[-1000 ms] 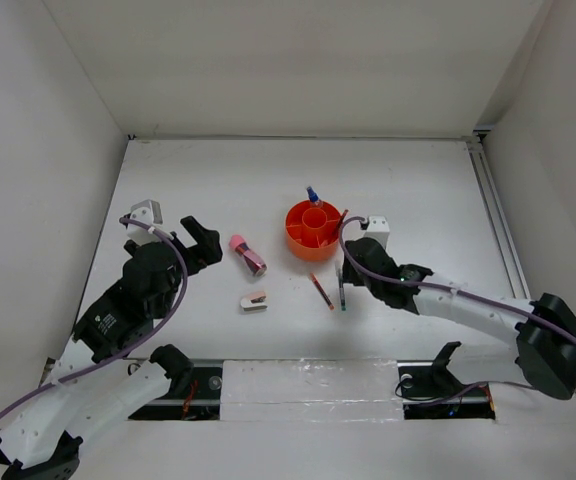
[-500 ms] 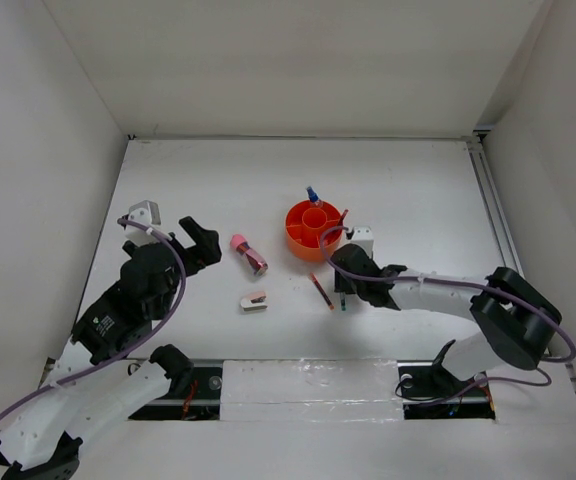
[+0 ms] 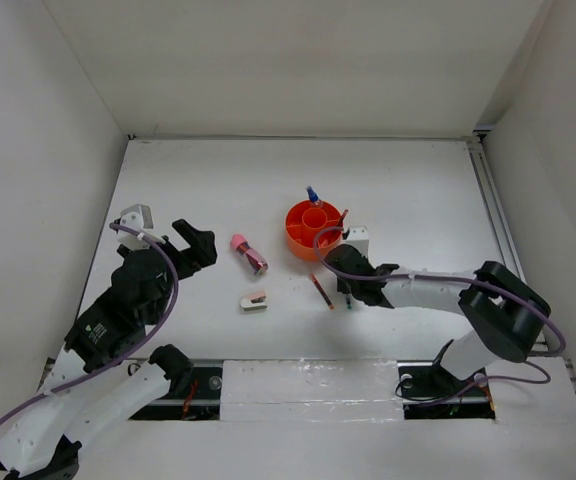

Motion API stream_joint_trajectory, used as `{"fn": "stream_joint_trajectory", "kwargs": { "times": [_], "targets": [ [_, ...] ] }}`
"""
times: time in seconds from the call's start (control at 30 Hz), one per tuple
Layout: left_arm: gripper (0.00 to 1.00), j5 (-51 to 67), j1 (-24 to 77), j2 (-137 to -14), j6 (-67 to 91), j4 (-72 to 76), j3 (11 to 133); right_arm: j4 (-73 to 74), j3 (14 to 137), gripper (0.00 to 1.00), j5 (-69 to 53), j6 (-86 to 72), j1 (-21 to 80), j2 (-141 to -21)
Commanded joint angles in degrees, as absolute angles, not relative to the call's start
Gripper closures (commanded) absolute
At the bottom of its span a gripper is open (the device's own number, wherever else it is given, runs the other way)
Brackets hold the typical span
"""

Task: Sort the stationery into containers
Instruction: Pick up the pen from the center of the board.

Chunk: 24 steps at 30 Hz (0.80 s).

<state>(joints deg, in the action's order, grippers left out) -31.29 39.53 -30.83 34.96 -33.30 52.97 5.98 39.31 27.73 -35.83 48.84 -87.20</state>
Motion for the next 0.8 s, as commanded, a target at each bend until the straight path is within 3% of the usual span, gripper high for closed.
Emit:
{"fn": "stream_joint_trajectory", "kwargs": {
  "times": [0.0,0.03,0.23,0.37,0.77],
  "targets": [
    [0.01,-31.4,39.6,-30.5,35.1,-32.3,52.8,7.2,40.4,0.76,27.6,-36.7,49.6,-90.0],
    [0.01,-31.4,39.6,-30.5,35.1,-32.3,52.8,7.2,40.4,0.76,27.6,-36.7,49.6,-90.8],
    [0.01,-31.4,39.6,-30.5,35.1,-32.3,52.8,7.7,39.8,1.00,27.1,-37.7,49.6,-90.8],
    [0.01,-31.4,39.6,-30.5,35.1,-32.3,52.8,10.4,39.3,1.00,27.8,-39.4,50.1,-87.5],
    [0.01,-31.4,39.6,-30.5,35.1,-32.3,52.8,18.7,40.1,1.00,34.6,-40.6,52.8,-62.9]
  ]
}}
